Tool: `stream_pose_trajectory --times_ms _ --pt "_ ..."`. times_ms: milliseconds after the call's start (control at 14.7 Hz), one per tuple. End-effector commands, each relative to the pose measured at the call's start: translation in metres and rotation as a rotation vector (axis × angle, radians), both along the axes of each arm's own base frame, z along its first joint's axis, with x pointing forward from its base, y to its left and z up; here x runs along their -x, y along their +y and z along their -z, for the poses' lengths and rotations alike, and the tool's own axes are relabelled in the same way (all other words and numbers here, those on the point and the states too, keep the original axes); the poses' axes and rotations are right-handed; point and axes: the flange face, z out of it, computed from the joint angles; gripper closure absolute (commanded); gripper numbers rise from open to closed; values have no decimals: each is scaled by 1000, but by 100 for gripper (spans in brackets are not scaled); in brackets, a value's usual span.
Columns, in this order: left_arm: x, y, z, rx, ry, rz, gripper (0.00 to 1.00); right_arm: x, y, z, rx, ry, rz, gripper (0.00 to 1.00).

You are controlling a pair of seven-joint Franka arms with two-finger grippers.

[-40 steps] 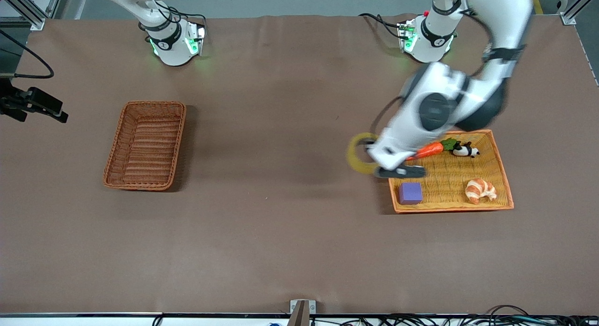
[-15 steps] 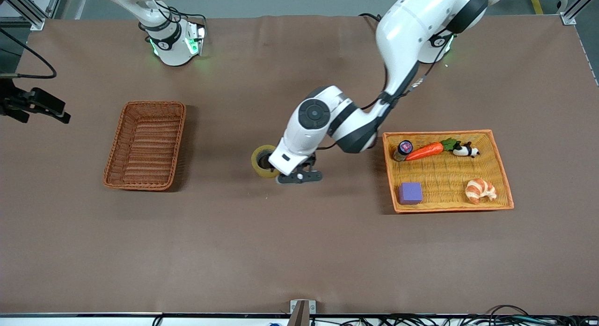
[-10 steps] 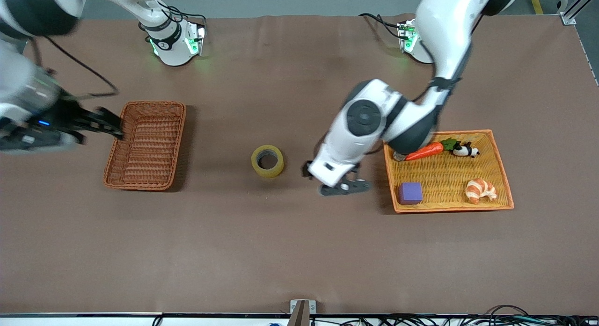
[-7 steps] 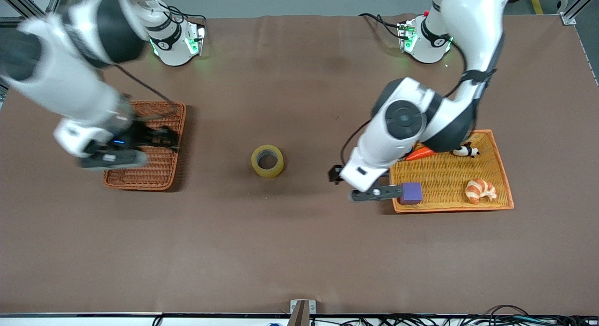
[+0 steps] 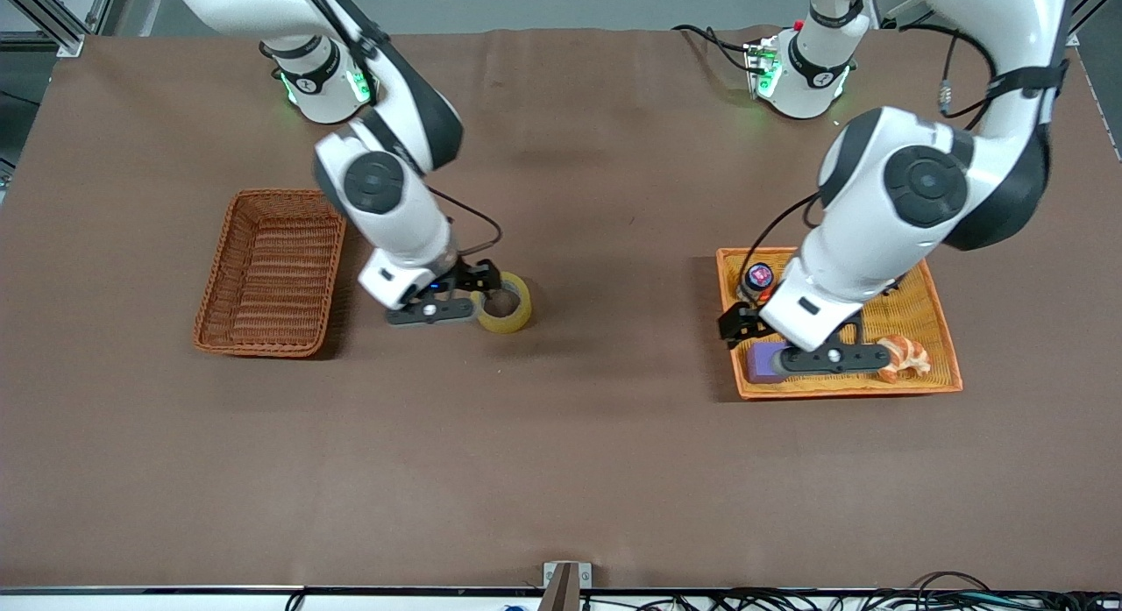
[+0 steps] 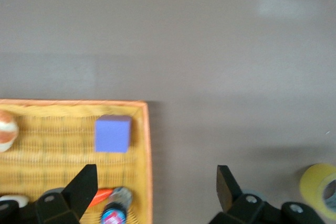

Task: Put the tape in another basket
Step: 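Set the tape down while the right gripper reaches toward it, then grasp the tape with the right gripper while the left gripper withdraws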

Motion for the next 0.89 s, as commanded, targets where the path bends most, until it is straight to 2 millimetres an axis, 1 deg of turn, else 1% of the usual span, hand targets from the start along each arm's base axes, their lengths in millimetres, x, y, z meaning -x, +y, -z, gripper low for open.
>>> stream_pose_trajectory --times_ms 0,136,205,341,409,477,682,750,818 --pt "26 39 -35 -52 -16 12 0 12 0 42 38 -10 -42 0" --pt "36 55 -64 -57 -34 69 0 21 1 61 66 -10 -83 0" --pt "42 66 -77 -63 -22 72 0 22 0 70 77 -14 -100 0" --pt "57 86 -110 -49 -31 43 0 20 1 85 73 -22 -114 0" --pt "62 88 -117 -41 -22 45 0 21 1 91 75 -27 -126 0" --pt "68 96 -126 -35 -16 36 0 22 1 98 81 -20 -132 0" --pt "79 107 -135 -14 20 29 0 27 3 119 96 -3 -155 0" --pt "82 108 -134 -17 32 30 0 27 3 123 91 -1 -156 4" --pt "87 115 -133 -22 44 22 0 29 4 128 91 3 -159 12"
